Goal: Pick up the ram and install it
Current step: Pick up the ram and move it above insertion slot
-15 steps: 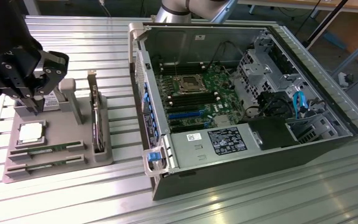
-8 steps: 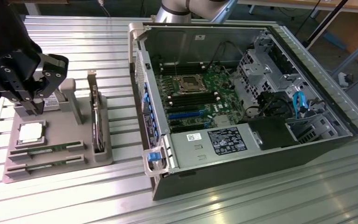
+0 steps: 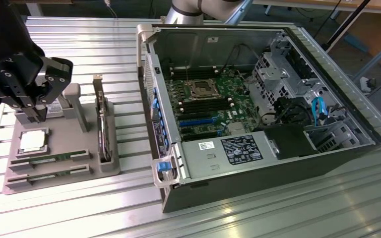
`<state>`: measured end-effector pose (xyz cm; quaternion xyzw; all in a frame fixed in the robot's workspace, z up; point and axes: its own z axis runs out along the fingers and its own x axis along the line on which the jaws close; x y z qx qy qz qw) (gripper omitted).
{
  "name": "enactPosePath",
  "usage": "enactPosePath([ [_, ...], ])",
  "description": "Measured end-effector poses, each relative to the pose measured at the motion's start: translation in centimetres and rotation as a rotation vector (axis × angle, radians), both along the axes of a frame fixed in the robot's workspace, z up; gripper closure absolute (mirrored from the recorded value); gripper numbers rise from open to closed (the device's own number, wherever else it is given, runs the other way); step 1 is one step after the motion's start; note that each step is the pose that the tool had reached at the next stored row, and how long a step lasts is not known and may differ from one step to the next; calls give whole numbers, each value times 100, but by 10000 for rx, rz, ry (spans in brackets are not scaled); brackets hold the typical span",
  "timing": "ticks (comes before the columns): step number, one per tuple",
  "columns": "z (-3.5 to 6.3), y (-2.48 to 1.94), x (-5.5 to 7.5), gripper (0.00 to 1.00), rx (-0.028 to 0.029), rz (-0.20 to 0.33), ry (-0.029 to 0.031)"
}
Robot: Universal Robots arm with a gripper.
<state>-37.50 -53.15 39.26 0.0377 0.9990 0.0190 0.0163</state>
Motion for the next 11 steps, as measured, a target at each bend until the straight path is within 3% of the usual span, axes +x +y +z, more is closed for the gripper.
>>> enactPosePath([
  [4,0,0,0,89,0,150,0],
  [11,-2,0,0,89,-7,2671,-1],
])
